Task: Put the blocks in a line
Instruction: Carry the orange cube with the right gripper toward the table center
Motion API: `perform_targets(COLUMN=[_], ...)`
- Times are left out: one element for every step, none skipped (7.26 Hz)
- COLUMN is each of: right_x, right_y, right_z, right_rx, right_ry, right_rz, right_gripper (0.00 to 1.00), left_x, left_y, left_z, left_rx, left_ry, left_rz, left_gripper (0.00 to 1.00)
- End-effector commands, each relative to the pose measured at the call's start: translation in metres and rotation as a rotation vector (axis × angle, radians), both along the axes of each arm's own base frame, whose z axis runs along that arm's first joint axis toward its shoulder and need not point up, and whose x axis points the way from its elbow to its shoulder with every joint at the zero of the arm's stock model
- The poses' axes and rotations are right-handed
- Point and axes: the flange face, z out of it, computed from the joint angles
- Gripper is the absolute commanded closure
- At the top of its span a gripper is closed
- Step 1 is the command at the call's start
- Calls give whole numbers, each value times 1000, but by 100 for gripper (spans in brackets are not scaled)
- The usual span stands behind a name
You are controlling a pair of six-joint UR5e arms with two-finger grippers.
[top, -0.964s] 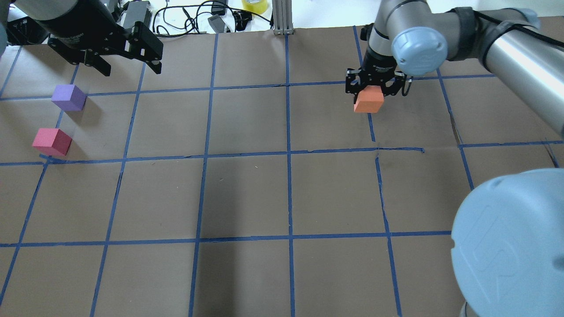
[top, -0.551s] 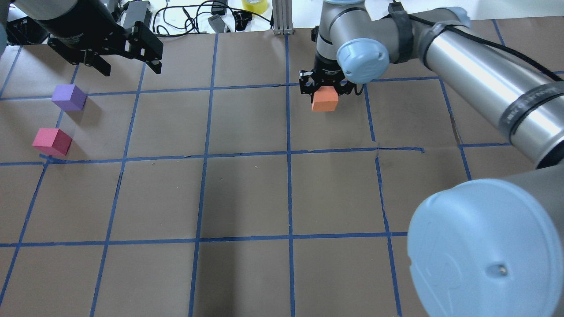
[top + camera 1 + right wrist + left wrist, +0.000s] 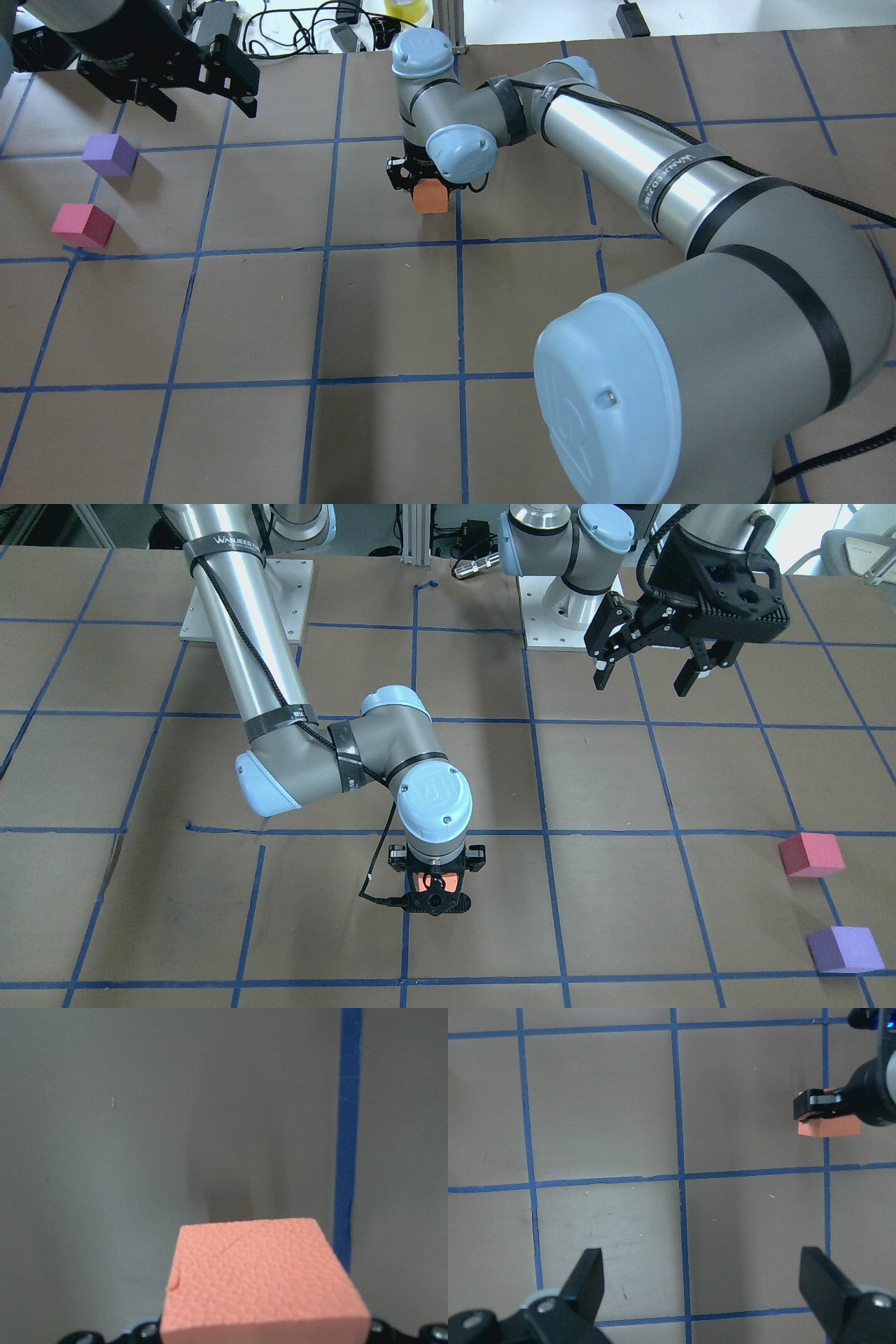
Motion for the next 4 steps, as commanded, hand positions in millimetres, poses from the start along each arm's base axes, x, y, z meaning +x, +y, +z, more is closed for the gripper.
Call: perform_targets(right_x=[8, 9, 9, 8], right_y=[0, -1, -2, -2], right_z=[-14, -12, -4, 6], right_rx=[-28, -40, -50, -55], right_ry=[-10, -17, -23, -25], right_rz=[15, 20, 17, 16], right_gripper=[19, 0, 0, 0], left_x=[0, 0, 0, 0], left_y=[1, 1, 0, 0], left_z=[1, 1, 0, 0], left_rx=[-1, -1, 0, 0], left_ry=[0, 0, 0, 0], left_rz=[-1, -1, -1, -1], left_gripper=[0, 0, 0, 0])
